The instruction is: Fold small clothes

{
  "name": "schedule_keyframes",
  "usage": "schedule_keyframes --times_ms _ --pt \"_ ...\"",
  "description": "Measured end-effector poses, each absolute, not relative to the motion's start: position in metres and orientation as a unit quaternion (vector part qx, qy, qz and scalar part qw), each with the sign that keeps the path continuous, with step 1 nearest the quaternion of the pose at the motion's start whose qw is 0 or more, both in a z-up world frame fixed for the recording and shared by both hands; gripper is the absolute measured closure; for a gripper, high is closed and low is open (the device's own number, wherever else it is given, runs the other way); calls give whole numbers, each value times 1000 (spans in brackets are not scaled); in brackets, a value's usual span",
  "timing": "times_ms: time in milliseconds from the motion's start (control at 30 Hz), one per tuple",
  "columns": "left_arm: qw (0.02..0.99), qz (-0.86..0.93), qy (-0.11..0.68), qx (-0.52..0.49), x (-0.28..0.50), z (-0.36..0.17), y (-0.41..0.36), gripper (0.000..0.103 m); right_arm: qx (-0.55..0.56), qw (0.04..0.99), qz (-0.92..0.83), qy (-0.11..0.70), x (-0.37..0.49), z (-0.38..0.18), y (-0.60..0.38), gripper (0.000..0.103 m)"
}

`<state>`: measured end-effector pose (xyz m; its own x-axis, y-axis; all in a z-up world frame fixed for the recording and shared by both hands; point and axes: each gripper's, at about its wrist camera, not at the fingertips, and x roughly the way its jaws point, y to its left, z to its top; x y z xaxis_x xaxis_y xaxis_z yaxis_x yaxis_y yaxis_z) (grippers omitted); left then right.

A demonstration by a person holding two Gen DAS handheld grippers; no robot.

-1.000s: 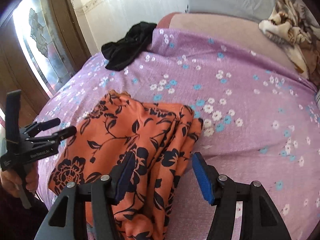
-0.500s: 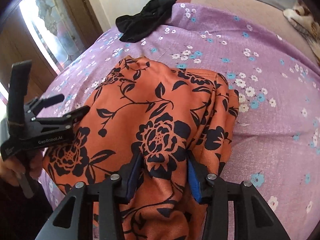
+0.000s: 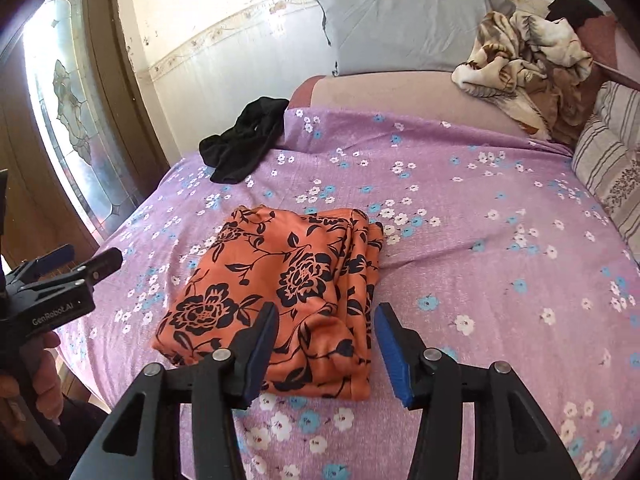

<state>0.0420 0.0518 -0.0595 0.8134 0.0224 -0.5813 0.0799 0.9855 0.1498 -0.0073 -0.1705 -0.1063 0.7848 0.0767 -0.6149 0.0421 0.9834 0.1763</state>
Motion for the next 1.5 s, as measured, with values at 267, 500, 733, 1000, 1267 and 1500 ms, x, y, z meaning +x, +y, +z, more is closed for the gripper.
schedule_keyframes --times_ms 267,500,733,1000,1267,1500 --pt "966 -3 250 70 -4 -1 64 1 80 955 -6 286 -51 -40 -163 44" --pt "969 13 232 78 -29 29 65 1 80 961 -16 265 -79 -1 -151 42" --pt "972 -9 223 69 -51 49 64 1 64 970 -23 234 -103 27 -139 41" --pt "976 -13 207 60 -69 78 68 1 45 975 -40 214 -114 45 -125 39" --pt "980 4 195 47 -76 91 80 1 69 969 -51 233 -112 47 -124 38" --pt "978 10 203 38 -75 91 93 1 72 969 -51 231 -115 54 -114 38"
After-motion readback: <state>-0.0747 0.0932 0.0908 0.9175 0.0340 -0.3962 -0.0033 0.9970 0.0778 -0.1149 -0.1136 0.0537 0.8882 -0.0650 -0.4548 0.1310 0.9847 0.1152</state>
